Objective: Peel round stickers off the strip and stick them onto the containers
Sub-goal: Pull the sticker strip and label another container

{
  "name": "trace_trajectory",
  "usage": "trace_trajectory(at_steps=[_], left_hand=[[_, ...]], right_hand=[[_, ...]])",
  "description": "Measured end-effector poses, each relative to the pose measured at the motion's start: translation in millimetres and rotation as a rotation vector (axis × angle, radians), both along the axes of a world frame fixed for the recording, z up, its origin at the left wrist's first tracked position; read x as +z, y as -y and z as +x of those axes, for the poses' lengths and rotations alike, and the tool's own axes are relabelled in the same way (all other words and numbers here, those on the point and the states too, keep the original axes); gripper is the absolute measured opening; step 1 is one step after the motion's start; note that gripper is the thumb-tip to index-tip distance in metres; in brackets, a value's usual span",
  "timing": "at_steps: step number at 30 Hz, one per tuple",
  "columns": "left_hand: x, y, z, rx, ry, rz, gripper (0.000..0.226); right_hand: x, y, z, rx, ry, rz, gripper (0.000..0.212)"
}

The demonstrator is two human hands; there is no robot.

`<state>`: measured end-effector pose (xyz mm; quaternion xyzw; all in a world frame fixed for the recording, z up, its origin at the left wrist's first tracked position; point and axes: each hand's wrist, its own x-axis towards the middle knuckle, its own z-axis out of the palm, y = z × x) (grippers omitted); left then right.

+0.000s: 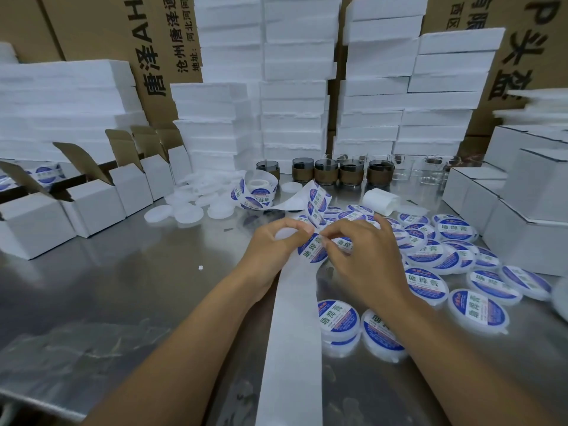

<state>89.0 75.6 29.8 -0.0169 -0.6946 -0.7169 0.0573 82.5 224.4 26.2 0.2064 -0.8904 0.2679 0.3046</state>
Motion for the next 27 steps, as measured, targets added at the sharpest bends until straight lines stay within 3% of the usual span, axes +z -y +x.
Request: trace_trajectory(at_steps=[4, 10, 19, 24, 27], left_hand=[[-1.0, 0.7, -1.7, 0.053, 0.035, -0.014, 0.01], [-3.0, 3.9, -7.6, 0.161, 0.035, 0.014, 0.013], [-13.0, 9.3, -20.8, 0.438, -0.086, -0.205, 0.012], [1.5, 6.7, -15.0, 0.516, -0.25, -0.042, 0.009], [15.3, 4.0, -8.5, 0.346, -0.215, 0.31, 0.011]], right_hand=[[-0.2, -0.1, 1.8, 0.041, 0.047, 0.004, 0.008], [1.4, 2.6, 3.5, 0.162, 0.11, -0.112, 0.015], [15.0, -1.9, 0.4, 0.191, 0.478, -0.799, 0.03], [23.8, -2.0, 1.5, 0.252, 0.588, -1.079, 0.029], [26.9, 1.6, 4.5, 0.479, 0.725, -1.261, 0.017]])
